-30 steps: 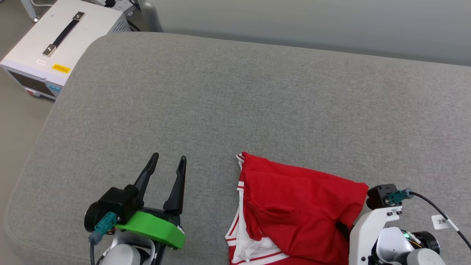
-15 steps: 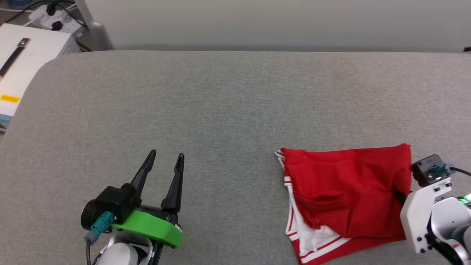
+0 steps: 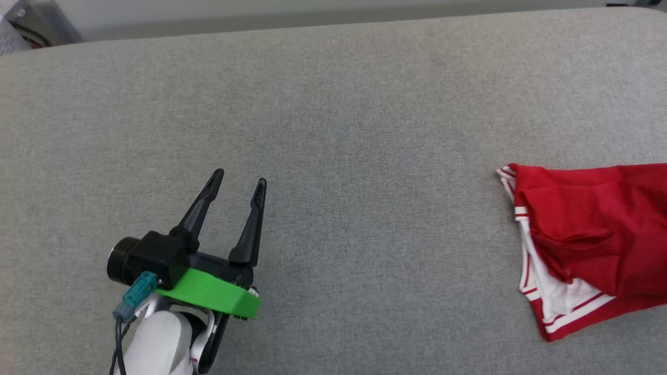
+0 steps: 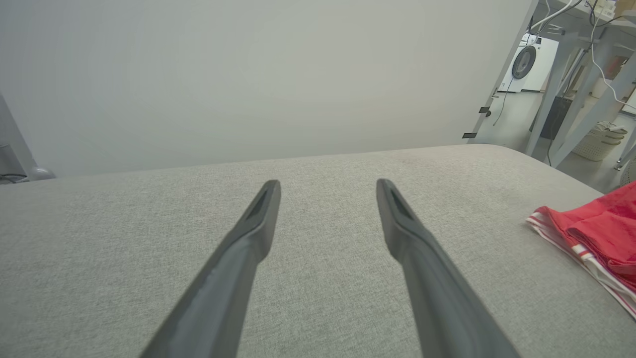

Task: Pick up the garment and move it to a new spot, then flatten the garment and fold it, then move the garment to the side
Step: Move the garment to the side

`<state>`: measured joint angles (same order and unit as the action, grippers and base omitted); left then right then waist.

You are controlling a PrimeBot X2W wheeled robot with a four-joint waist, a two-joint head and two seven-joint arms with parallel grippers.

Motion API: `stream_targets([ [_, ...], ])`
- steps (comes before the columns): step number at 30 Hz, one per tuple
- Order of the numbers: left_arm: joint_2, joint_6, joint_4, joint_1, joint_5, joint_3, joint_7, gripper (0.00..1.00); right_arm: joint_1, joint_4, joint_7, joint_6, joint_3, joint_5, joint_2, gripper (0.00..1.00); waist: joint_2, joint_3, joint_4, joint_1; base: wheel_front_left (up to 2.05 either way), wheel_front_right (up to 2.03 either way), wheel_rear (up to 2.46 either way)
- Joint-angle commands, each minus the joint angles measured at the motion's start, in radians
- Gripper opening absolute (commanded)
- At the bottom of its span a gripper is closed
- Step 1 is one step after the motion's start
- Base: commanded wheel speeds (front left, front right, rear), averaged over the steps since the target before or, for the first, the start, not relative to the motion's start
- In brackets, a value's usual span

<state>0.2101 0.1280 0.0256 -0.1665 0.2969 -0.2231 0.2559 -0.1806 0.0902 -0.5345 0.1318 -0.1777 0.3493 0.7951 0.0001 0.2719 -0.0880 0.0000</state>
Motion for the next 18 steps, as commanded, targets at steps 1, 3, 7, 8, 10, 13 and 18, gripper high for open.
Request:
stream_targets([
  [1,0.010,0.003,-0.009,-0.024,-0.006,-0.003,0.006,1.00,-0.022,0.027,0.026,-0.001,0.015,0.011,0.020,0.00,-0.0001,0.065,-0.037,0.0000,0.00,0.00,0.00],
  [3,0.017,0.003,-0.019,-0.037,-0.008,-0.005,0.006,1.00,-0.029,0.074,0.066,-0.001,0.035,0.013,0.050,0.00,-0.0001,0.088,-0.042,0.0000,0.00,0.00,0.00],
  [7,0.035,0.003,-0.044,-0.067,-0.012,-0.014,0.006,1.00,-0.055,0.199,0.151,-0.001,0.093,0.009,0.097,0.00,-0.0001,0.144,-0.046,0.0000,0.00,0.00,0.00],
  [8,0.037,0.003,-0.049,-0.072,-0.013,-0.015,0.006,1.00,-0.061,0.221,0.164,-0.001,0.103,0.007,0.102,0.00,-0.0001,0.153,-0.046,0.0000,0.00,0.00,0.00],
  [10,0.042,0.003,-0.060,-0.081,-0.015,-0.017,0.006,1.00,-0.075,0.267,0.192,-0.001,0.125,0.000,0.111,0.00,-0.0001,0.172,-0.045,0.0000,0.00,0.00,0.00],
  [13,0.053,0.003,-0.078,-0.093,-0.015,-0.017,0.006,1.00,-0.106,0.335,0.234,-0.001,0.159,-0.021,0.120,0.00,-0.0001,0.202,-0.042,0.0000,0.00,0.00,0.00],
  [18,0.074,0.003,-0.105,-0.109,-0.015,-0.017,0.006,1.00,-0.166,0.432,0.295,-0.001,0.215,-0.059,0.111,0.00,-0.0001,0.244,-0.036,0.0000,0.00,0.00,0.00],
])
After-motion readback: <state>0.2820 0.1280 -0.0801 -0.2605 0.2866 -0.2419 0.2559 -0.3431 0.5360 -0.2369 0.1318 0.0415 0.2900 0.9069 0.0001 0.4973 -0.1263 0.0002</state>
